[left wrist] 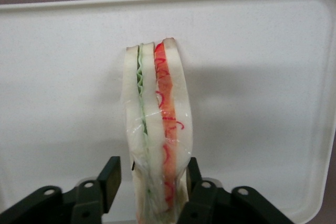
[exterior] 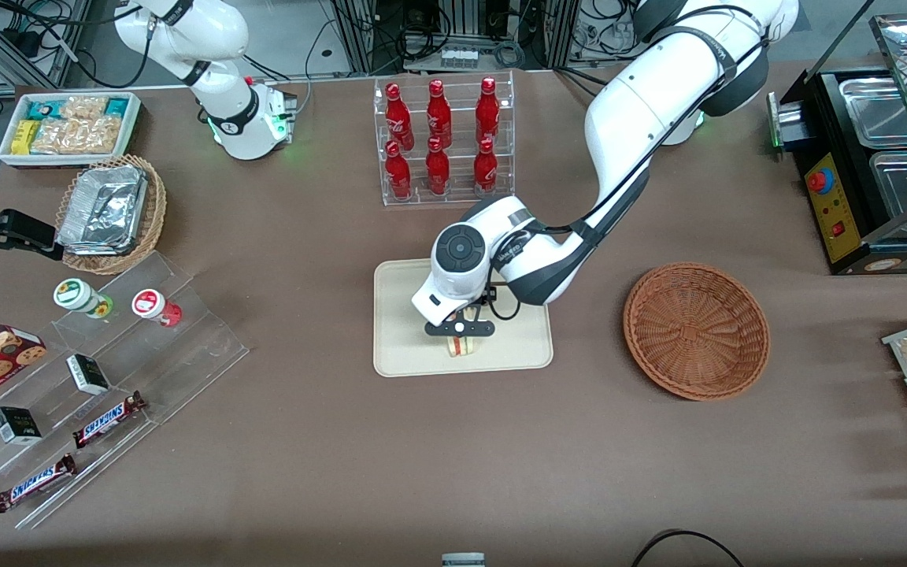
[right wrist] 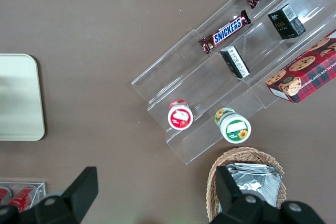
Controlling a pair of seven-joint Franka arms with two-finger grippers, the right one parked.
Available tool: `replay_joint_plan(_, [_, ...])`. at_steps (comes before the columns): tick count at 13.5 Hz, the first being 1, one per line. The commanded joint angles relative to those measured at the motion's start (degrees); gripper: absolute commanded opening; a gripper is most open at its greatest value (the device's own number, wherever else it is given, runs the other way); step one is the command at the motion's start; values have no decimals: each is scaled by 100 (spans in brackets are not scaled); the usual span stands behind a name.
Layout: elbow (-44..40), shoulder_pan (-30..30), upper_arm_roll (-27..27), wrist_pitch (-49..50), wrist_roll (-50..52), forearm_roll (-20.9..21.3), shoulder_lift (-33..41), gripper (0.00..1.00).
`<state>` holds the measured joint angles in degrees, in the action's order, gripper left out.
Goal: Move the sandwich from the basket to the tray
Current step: 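Lower the sandwich onto the tray and open the left gripper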
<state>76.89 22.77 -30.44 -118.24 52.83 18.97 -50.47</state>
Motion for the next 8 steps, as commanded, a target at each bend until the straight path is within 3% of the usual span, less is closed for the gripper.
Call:
replay_joint_plan(1, [-183,88,12,90,113,133,-59,100])
replay_joint_plan(8, [-236,26,-49,634,175,46,397,100])
